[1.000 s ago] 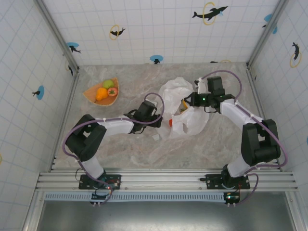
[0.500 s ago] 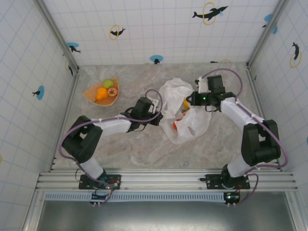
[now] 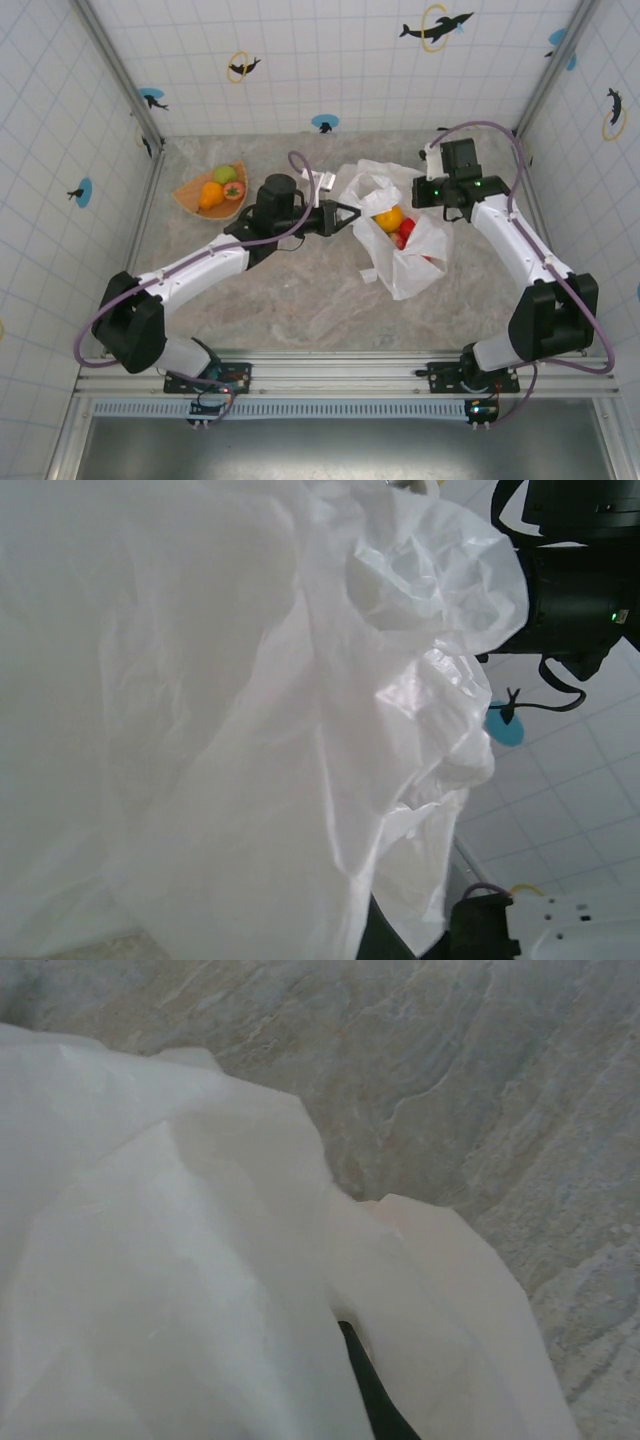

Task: Place the fruits into the plastic bag

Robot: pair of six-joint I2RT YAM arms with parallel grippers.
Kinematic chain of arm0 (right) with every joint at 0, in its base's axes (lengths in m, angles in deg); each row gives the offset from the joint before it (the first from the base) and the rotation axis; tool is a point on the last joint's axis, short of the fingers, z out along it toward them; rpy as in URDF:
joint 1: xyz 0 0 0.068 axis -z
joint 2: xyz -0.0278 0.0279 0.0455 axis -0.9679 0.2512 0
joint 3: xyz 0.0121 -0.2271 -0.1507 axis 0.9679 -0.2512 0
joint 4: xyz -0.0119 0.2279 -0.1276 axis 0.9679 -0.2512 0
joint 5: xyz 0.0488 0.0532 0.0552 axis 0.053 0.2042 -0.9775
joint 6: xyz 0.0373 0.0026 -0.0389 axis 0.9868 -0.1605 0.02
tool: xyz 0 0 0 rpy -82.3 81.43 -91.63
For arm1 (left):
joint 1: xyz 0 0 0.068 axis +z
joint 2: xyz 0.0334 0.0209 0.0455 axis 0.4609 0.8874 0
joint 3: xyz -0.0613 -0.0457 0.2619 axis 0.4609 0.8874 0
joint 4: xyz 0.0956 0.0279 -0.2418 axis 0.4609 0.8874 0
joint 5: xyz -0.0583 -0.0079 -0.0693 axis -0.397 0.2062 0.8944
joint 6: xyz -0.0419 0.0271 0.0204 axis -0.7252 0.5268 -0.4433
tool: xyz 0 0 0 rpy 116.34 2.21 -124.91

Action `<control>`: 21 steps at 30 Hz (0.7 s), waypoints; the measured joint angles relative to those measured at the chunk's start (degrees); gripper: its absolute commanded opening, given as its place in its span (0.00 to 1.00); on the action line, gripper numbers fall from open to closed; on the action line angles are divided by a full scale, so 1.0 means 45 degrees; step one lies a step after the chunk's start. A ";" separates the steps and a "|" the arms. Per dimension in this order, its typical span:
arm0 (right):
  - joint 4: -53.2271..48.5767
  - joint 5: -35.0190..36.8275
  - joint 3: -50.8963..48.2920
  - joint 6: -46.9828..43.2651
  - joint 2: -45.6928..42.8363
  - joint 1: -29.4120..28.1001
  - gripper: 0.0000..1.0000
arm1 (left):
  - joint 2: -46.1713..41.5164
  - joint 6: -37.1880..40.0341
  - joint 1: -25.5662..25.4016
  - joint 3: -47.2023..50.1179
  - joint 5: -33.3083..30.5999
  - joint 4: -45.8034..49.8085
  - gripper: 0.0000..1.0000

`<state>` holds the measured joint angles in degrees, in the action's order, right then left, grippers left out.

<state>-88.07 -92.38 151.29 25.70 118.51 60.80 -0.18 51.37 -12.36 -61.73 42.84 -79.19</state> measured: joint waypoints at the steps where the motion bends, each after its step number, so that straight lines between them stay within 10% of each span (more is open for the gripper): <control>1: -0.0170 0.0185 0.0170 -0.0068 0.0000 0.0000 0.00 | -0.0015 -0.0194 0.0141 0.0005 0.0102 -0.0029 0.00; 12: 0.0486 -0.0845 -0.0622 0.0243 -0.0005 -0.0005 0.00 | -0.0321 -0.0559 0.2336 0.0675 -0.0996 0.0787 0.01; 21: 0.3157 -0.3725 -0.2336 0.2361 0.0000 -0.0092 0.00 | -0.0330 0.0316 0.3075 0.1156 -0.2268 0.2001 0.51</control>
<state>-73.86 -109.15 140.78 36.33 118.51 60.38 -1.67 52.79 1.47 -56.53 32.63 -70.19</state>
